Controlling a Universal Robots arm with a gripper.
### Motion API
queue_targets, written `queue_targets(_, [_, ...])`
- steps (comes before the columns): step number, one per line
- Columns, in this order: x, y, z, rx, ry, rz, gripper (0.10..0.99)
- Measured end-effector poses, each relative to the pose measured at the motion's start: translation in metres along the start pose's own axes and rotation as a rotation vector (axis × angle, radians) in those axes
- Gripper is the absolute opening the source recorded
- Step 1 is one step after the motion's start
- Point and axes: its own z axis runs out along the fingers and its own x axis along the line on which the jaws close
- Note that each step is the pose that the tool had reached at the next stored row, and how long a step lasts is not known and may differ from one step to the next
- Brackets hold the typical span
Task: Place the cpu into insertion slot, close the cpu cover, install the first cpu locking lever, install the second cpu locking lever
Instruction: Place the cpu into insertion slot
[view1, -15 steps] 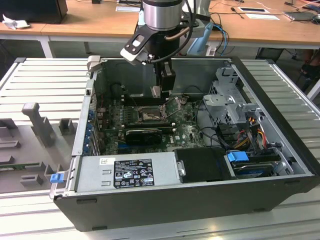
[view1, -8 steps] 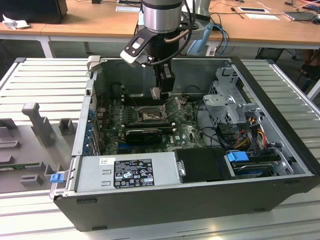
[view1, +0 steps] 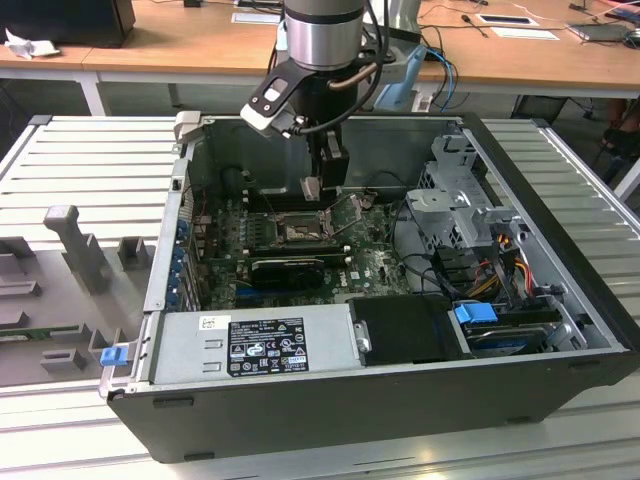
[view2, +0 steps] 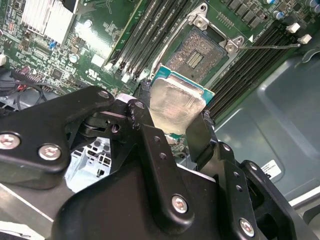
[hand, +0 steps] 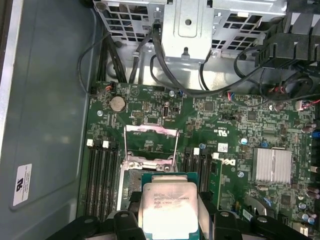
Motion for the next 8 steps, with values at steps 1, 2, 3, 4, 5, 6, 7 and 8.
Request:
queue_targets(1, [0.0000, 0.0000, 0.0004, 0.001, 0.0000, 0.001, 0.525])
queue_targets(2, [-0.0001, 0.0000, 0.0007, 0.001, -0.0002, 0.002, 0.525])
queue_targets(3, [0.0000, 0.0000, 0.0010, 0.001, -0.0002, 0.004, 0.525])
queue_targets(4, [0.0000, 0.0000, 0.0014, 0.001, -0.0004, 0.006, 0.525])
queue_targets(5, [0.0000, -0.0001, 0.0017, 0.001, -0.0006, 0.009, 0.525])
queue_targets(6, [-0.0001, -0.0001, 0.0022, 0.000, -0.0010, 0.014, 0.525])
queue_targets(7, [-0.0001, -0.0002, 0.0025, 0.000, -0.0015, 0.018, 0.525])
queue_targets(8, [-0.0001, -0.0002, 0.0025, 0.000, -0.0016, 0.020, 0.525])
